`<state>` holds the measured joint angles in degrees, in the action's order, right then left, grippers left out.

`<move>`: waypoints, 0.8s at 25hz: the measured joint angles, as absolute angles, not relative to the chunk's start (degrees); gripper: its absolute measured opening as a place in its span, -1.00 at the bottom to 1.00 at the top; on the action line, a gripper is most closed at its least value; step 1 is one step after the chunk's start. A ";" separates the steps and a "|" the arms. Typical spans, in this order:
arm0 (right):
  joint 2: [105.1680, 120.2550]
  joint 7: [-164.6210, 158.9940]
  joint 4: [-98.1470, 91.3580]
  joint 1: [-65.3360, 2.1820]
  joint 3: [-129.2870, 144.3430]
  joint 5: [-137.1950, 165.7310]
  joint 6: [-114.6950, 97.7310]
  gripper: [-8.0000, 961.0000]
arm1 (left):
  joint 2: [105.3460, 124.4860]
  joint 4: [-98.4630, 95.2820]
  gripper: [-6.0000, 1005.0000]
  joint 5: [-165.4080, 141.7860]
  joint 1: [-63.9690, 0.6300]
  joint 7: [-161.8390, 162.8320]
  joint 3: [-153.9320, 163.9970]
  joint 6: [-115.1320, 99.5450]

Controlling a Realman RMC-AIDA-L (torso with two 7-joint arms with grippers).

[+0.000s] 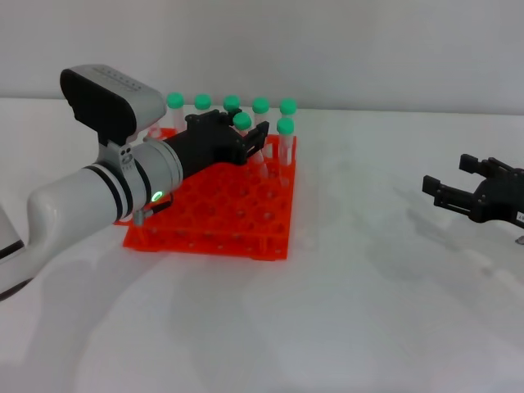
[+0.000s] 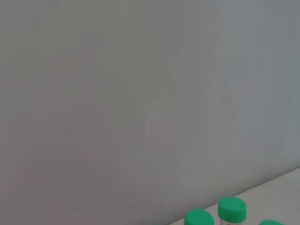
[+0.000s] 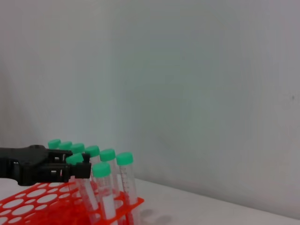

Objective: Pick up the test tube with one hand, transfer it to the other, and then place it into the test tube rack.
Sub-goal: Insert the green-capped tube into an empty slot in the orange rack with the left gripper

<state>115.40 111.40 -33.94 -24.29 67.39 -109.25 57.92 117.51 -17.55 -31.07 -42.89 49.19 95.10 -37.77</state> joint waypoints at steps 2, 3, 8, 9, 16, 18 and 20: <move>115.40 111.42 -33.93 -24.27 67.43 -109.22 57.69 0.79 | 117.50 -17.81 -0.26 -31.00 -42.61 49.17 95.07 -38.06; 115.40 111.43 -33.92 -24.27 67.40 -109.15 57.65 0.79 | 117.48 -18.20 -0.22 -31.00 -42.23 48.98 95.07 -38.38; 115.40 111.67 -33.92 -23.90 67.14 -109.09 57.75 0.79 | 117.72 -22.58 0.10 -31.03 -37.16 44.49 92.84 -42.96; 115.40 111.75 -33.92 -23.74 67.08 -109.16 57.85 0.79 | 117.84 -23.68 0.18 -31.13 -35.62 43.16 91.89 -44.42; 115.40 112.55 -34.39 -22.03 66.95 -109.32 58.56 0.79 | 119.08 -30.29 0.75 -30.54 -23.52 34.68 86.29 -57.36; 115.40 113.30 -34.39 -21.59 66.56 -109.48 59.08 0.79 | 119.25 -30.21 0.78 -30.03 -21.58 33.66 85.08 -61.10; 115.40 114.49 -34.08 -21.05 65.45 -109.97 60.29 0.79 | 119.46 -28.74 0.78 -28.12 -19.87 31.46 84.27 -65.73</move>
<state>115.40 114.49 -34.08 -21.05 65.45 -109.97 60.29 119.46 -28.74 -28.12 -19.87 31.46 84.27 -65.73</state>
